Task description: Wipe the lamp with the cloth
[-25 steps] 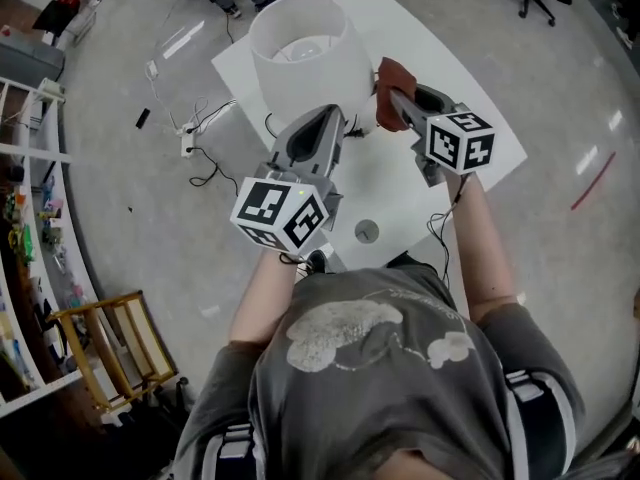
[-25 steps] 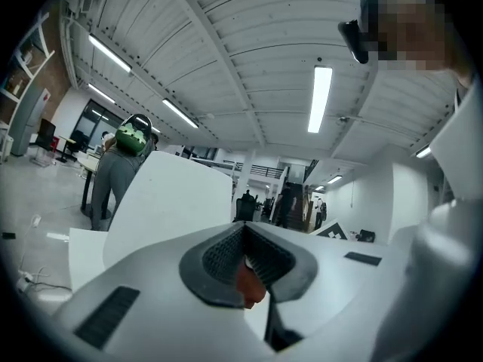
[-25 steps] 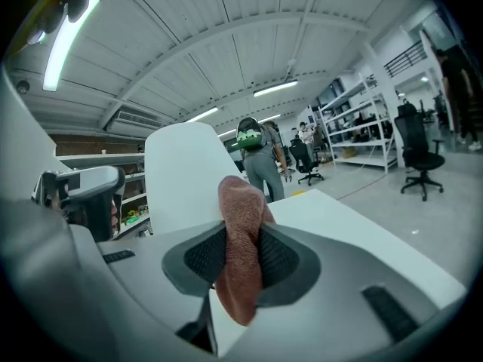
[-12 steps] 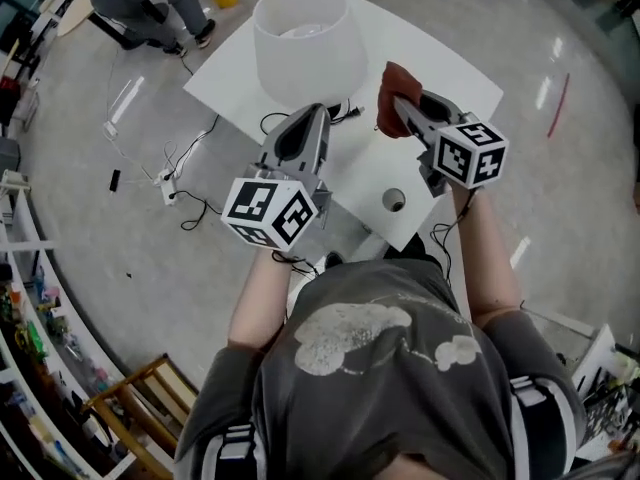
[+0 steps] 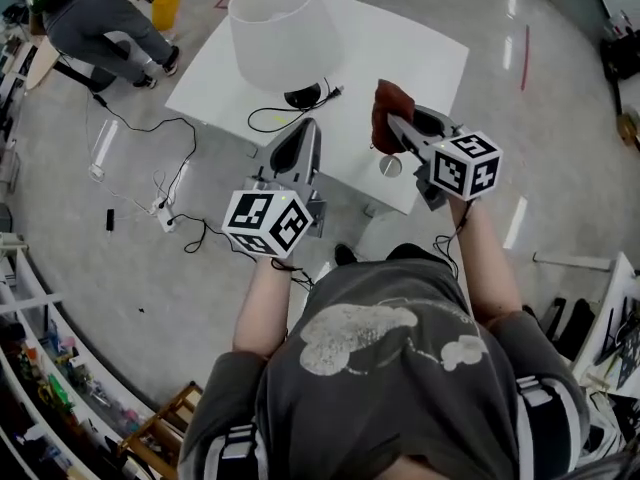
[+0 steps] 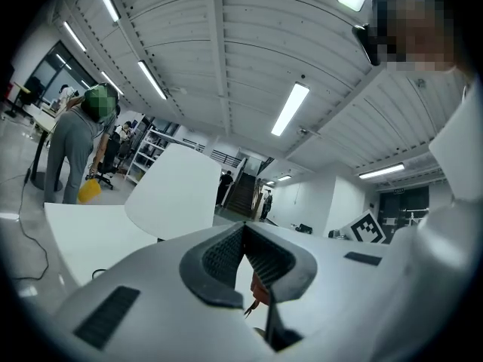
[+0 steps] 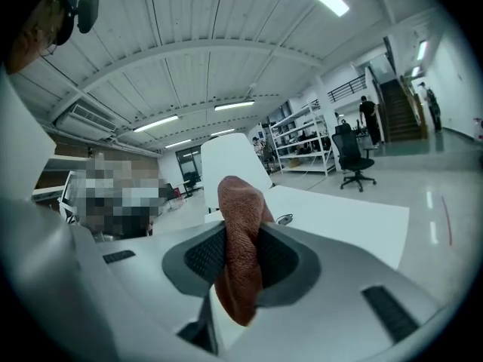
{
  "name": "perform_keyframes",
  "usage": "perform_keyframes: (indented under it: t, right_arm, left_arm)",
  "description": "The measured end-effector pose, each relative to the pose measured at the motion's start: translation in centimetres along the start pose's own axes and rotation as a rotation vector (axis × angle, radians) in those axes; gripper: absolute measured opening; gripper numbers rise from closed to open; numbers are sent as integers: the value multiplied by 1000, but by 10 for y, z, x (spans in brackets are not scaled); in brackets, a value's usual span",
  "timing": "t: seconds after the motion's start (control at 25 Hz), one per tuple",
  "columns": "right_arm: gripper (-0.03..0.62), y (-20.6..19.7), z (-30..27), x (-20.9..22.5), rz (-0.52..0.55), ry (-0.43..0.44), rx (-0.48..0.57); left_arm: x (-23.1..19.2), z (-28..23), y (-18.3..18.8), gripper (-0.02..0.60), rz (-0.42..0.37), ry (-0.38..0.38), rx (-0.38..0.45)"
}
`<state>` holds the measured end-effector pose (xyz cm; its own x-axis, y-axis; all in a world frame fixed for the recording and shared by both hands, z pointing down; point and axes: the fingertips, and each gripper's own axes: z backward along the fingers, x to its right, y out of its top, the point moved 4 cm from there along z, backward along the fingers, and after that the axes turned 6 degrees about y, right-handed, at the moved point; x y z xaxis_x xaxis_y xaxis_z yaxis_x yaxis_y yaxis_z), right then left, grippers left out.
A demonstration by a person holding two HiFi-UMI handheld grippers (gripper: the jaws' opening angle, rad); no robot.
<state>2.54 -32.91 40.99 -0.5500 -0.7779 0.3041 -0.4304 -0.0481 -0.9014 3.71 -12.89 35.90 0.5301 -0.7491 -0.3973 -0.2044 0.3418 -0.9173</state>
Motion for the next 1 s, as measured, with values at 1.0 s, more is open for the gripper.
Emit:
perform_keyframes:
  t: [1.0]
  right_arm:
    - [91, -96, 142, -74, -44, 45, 28]
  left_arm:
    - [111, 112, -69, 8, -1, -6, -59]
